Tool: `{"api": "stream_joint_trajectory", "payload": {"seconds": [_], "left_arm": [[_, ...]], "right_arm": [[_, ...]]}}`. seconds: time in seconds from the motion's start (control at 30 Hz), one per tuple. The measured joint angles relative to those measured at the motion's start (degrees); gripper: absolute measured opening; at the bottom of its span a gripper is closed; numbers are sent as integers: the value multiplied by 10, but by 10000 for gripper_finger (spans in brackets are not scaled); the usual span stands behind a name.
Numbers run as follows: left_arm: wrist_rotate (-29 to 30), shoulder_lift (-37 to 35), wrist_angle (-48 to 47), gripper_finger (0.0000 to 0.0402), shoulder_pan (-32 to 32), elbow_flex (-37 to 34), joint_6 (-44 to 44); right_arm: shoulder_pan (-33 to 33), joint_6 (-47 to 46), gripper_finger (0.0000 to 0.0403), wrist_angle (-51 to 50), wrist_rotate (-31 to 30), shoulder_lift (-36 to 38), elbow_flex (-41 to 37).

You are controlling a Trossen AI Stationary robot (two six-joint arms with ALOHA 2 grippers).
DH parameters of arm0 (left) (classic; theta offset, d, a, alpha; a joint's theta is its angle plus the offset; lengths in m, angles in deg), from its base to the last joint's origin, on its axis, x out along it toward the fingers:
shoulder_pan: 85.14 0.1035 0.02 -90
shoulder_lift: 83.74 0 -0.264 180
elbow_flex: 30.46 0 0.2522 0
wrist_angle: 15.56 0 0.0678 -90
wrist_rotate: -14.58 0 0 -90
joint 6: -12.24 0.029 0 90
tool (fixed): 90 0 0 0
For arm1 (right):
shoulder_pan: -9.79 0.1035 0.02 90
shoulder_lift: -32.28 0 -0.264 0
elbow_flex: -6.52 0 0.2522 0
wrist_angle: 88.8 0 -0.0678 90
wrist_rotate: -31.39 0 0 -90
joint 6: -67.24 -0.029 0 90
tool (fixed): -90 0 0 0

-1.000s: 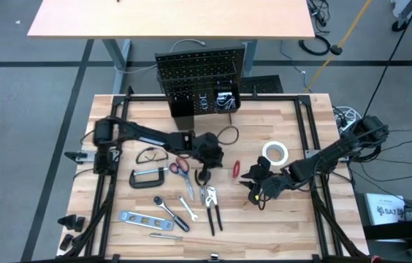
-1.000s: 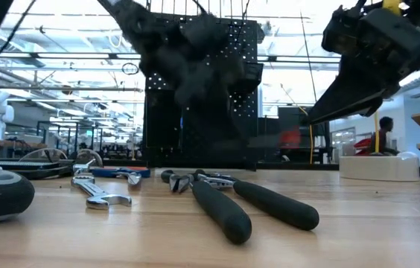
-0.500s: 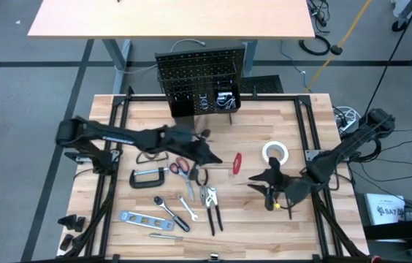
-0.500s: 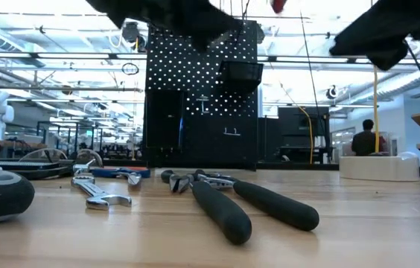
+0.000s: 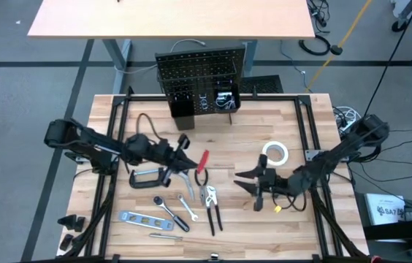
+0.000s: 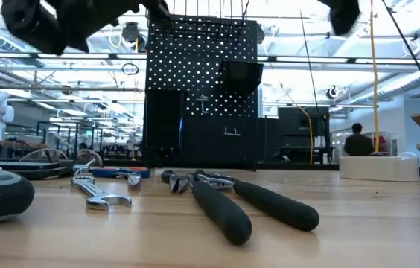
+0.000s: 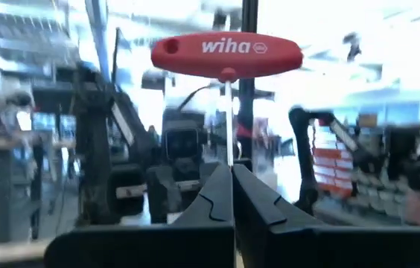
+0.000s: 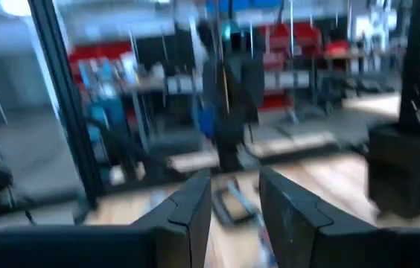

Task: Hang tools onto peg board
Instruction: Hang the allen wrench on the peg board

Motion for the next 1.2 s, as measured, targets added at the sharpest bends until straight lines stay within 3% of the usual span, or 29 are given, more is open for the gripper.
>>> {"api": "stream_joint_trajectory", "payload": {"seconds": [0.17, 0.33, 0.47, 0.63, 0.93, 1.2], "left_arm": [[46, 12, 33, 0, -18, -17, 2], [128, 15, 27, 0, -28, -17, 2], [193, 15, -3, 0, -37, -17, 10], [215, 15, -6, 0, -47, -16, 23], [218, 15, -14, 0, -51, -16, 34], [217, 15, -20, 0, -51, -16, 36]], "right_arm": [[-58, 16, 107, 119, 51, -52, 11], [-95, 17, 107, 75, 60, -95, 84], [-112, 33, 107, -15, 61, -110, 153], [-139, 25, 107, -98, 73, -110, 196], [-176, 31, 125, -97, 159, -110, 198], [-183, 33, 172, -92, 165, -110, 198]]}}
